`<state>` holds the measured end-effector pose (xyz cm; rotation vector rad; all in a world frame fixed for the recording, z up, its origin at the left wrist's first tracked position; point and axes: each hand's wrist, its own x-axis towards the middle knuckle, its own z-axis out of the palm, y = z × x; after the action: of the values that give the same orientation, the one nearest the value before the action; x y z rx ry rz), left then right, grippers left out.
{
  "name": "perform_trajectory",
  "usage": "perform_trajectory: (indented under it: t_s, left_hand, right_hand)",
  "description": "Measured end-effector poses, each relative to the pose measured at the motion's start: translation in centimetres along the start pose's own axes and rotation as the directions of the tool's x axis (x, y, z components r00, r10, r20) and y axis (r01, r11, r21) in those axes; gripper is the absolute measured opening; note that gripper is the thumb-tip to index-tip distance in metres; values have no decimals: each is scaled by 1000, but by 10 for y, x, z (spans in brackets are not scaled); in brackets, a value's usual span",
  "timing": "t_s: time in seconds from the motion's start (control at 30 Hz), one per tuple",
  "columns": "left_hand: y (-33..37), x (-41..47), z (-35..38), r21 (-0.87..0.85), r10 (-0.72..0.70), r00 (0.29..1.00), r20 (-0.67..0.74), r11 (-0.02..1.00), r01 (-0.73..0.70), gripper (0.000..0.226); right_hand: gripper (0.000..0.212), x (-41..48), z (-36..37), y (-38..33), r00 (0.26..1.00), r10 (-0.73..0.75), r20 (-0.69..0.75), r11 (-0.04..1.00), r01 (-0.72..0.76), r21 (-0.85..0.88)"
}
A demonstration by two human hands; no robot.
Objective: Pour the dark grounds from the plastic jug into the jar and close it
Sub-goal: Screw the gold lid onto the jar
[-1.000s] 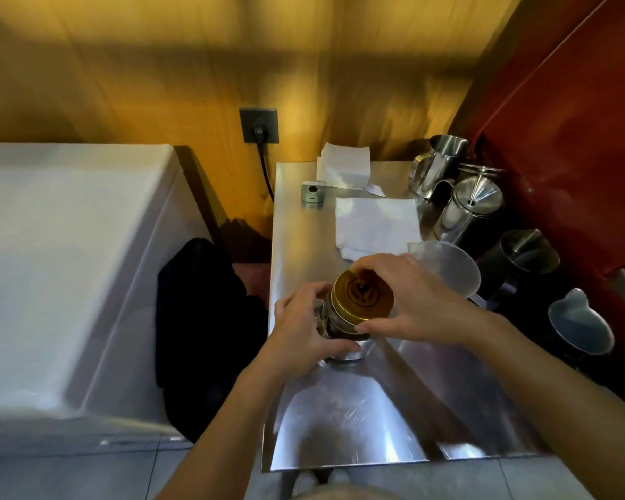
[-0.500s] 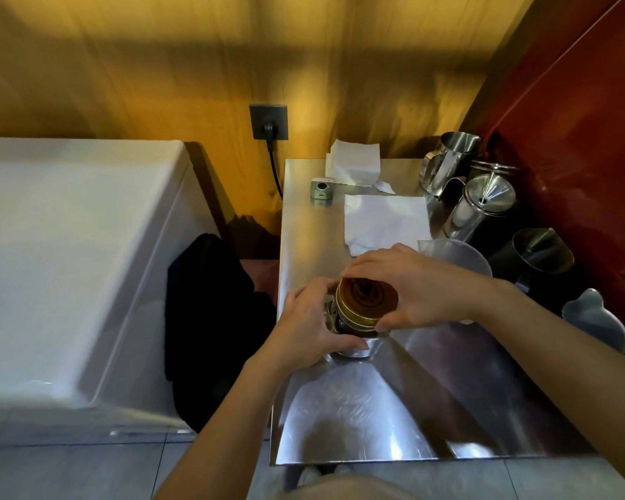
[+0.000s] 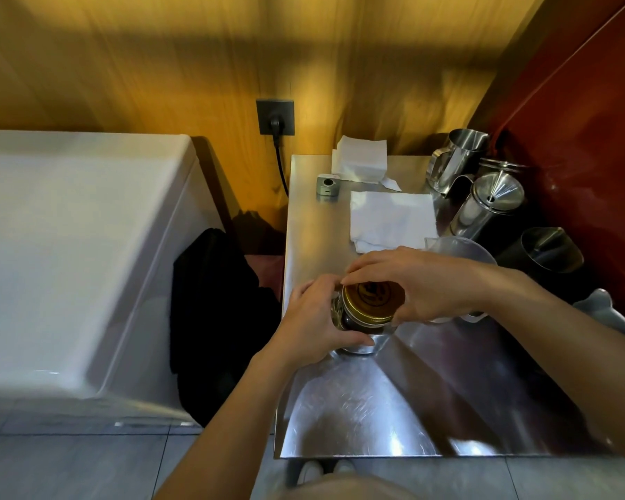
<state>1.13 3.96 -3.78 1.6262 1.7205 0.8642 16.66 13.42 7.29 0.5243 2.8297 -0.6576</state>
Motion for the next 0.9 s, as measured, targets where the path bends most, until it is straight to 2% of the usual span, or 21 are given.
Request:
perform_trajectory:
  t_s: [0.3,0.4,0.57,0.67,0.77,0.9]
  left_hand:
    - [2,0,-1,38,33,999,-17,999,-33,71]
    - [4,-2,-1,35,39,999,-27,999,-38,71]
    - [5,-2,0,34,27,999,-33,999,-26,71]
    - [6,-2,1,34,21,999,-29,999,-20,69]
    - [6,-2,1,24,22,999,-37,999,-22,69]
    - [8,-4,1,27,38,998,-46,999,-36,68]
  right_hand:
    - [72,2,3,-4,999,11,-49,988,-19,-155]
    - [70,1,5,-2,995,56,-87,992,-65,-111]
    - [74,-3,4,1,999,46,7,998,-46,36]
    - [78,-1,3,-2,998,42,37,999,-41,-27]
    - [75,1,3,-4,999,33,-19,989,-35,-141]
    - [70,1,6,-3,996,57,-72,984,-69,-166]
